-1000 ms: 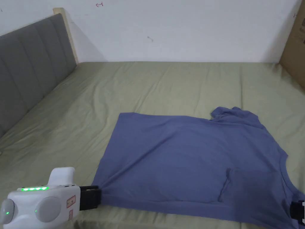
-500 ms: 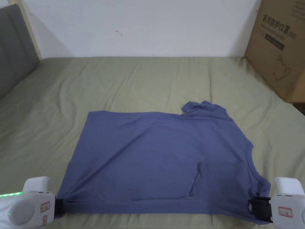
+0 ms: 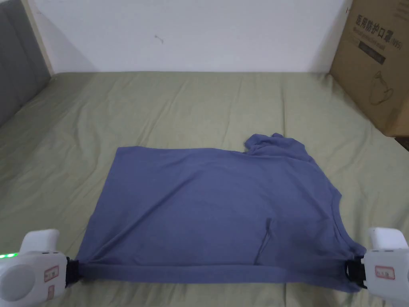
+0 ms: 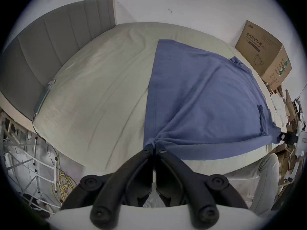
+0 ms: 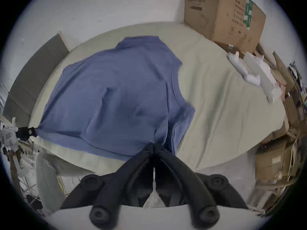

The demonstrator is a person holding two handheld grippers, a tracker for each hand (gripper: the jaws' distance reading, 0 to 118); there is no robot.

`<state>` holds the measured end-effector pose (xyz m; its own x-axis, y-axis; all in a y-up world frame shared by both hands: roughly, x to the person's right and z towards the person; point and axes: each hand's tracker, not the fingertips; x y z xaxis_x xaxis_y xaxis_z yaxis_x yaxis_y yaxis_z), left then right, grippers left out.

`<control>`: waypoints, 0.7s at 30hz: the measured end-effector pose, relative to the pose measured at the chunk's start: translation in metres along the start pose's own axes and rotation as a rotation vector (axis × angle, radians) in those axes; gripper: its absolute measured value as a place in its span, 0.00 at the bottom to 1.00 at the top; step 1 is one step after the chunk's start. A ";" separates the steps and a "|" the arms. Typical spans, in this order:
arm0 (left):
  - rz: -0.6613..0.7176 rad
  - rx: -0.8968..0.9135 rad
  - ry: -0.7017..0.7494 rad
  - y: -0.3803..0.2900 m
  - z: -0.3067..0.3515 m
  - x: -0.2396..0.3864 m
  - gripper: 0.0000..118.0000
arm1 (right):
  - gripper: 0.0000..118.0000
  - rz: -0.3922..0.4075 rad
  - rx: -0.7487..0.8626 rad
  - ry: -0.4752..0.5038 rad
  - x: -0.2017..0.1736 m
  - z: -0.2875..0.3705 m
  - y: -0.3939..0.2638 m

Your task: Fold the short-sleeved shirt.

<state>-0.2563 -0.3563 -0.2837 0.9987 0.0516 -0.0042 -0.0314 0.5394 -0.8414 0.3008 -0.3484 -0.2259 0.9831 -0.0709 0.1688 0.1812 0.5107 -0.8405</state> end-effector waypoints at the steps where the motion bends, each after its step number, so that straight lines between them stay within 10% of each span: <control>1: -0.010 0.016 -0.001 0.006 0.005 0.001 0.01 | 0.00 -0.015 0.017 0.013 -0.003 0.007 0.007; 10: -0.090 0.070 0.008 0.116 -0.025 0.030 0.06 | 0.00 -0.104 0.012 -0.050 0.004 -0.049 0.100; 12: -0.123 0.075 0.081 0.126 -0.042 0.040 0.53 | 0.23 -0.035 0.008 -0.086 -0.004 -0.073 0.110; 14: -0.149 0.033 0.166 0.126 -0.061 0.042 0.94 | 0.69 0.074 -0.035 -0.227 -0.017 -0.089 0.111; 21: 0.026 0.036 -0.014 0.098 -0.034 0.007 0.67 | 0.53 0.007 0.034 -0.076 -0.011 -0.047 0.089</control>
<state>-0.2508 -0.3321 -0.3846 0.9969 0.0771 -0.0181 -0.0589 0.5675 -0.8213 0.3070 -0.3424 -0.3268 0.9793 -0.0023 0.2025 0.1717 0.5399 -0.8240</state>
